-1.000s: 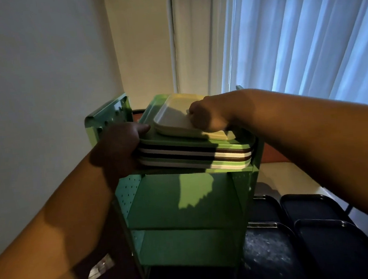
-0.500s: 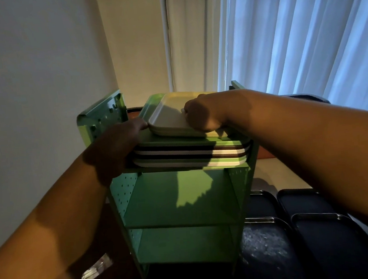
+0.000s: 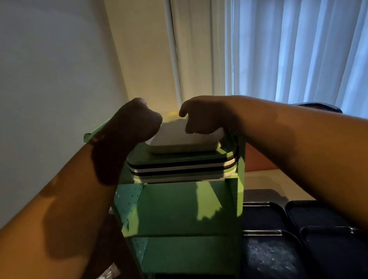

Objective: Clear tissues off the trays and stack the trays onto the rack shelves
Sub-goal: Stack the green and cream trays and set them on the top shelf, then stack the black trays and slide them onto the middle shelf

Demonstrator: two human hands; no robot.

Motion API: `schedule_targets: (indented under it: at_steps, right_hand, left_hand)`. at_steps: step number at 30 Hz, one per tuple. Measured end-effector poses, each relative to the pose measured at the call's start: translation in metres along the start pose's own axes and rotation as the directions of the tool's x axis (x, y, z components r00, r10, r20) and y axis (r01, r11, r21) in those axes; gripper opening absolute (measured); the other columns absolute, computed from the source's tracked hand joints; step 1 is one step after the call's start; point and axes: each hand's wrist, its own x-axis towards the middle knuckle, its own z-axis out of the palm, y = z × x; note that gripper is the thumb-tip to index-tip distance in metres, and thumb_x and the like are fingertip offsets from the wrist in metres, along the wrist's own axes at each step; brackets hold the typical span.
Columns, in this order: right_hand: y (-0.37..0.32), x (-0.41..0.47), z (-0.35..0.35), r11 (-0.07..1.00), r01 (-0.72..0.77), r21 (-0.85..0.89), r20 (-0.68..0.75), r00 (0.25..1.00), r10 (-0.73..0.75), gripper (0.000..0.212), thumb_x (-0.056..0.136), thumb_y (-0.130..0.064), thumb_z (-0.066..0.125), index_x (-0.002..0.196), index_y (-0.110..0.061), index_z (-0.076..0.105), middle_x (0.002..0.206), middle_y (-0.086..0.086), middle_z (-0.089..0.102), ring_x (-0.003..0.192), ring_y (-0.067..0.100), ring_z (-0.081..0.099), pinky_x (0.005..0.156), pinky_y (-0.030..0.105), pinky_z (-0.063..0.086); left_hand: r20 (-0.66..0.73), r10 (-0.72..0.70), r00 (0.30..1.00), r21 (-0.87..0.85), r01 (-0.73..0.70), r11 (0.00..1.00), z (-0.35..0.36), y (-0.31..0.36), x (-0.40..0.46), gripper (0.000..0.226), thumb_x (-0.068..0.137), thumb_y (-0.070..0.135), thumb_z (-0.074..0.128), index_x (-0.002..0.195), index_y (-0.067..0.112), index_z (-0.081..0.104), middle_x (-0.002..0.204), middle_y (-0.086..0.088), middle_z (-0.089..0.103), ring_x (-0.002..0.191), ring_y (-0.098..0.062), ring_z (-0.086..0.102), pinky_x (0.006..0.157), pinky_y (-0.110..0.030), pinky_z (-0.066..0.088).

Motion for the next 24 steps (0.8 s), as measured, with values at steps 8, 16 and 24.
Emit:
schedule_targets:
  at_steps: [8, 16, 24]
  right_hand:
    - [0.084, -0.076, -0.041, 0.966, 0.176, 0.188, -0.394, 0.915, -0.090, 0.018, 0.093, -0.018, 0.061, 0.111, -0.020, 0.065, 0.103, 0.006, 0.066, 0.086, 0.018, 0.061, 0.063, 0.021, 0.040]
    - [0.244, -0.142, -0.002, 0.929, -0.071, 0.362, -0.268, 0.947, 0.177, 0.026, 0.097, -0.016, 0.063, 0.122, -0.021, 0.066, 0.112, -0.003, 0.065, 0.097, 0.016, 0.061, 0.068, 0.016, 0.041]
    - [0.387, -0.195, 0.114, 0.673, -0.341, 0.656, 0.012, 0.897, 0.443, 0.039, 0.093, 0.005, 0.063, 0.129, -0.010, 0.061, 0.102, 0.000, 0.068, 0.086, 0.012, 0.067, 0.059, 0.011, 0.050]
  left_hand:
    - [-0.282, 0.588, 0.758, 0.053, -0.600, 0.799, 0.069, 0.108, -0.035, 0.042, 0.092, 0.006, 0.056, 0.134, 0.005, 0.056, 0.128, -0.011, 0.063, 0.112, -0.018, 0.061, 0.086, -0.014, 0.046]
    - [-0.062, 0.503, 0.862, -0.213, -0.504, 0.837, 0.219, 0.195, -0.057, 0.062, 0.084, -0.001, 0.053, 0.144, 0.013, 0.047, 0.134, -0.007, 0.060, 0.116, -0.018, 0.060, 0.067, 0.006, 0.037]
    - [0.347, 0.109, 0.932, -0.389, 0.037, 0.921, 0.429, 0.186, -0.065, 0.057, 0.090, -0.007, 0.050, 0.145, 0.007, 0.043, 0.142, -0.019, 0.050, 0.125, -0.027, 0.054, 0.101, -0.036, 0.049]
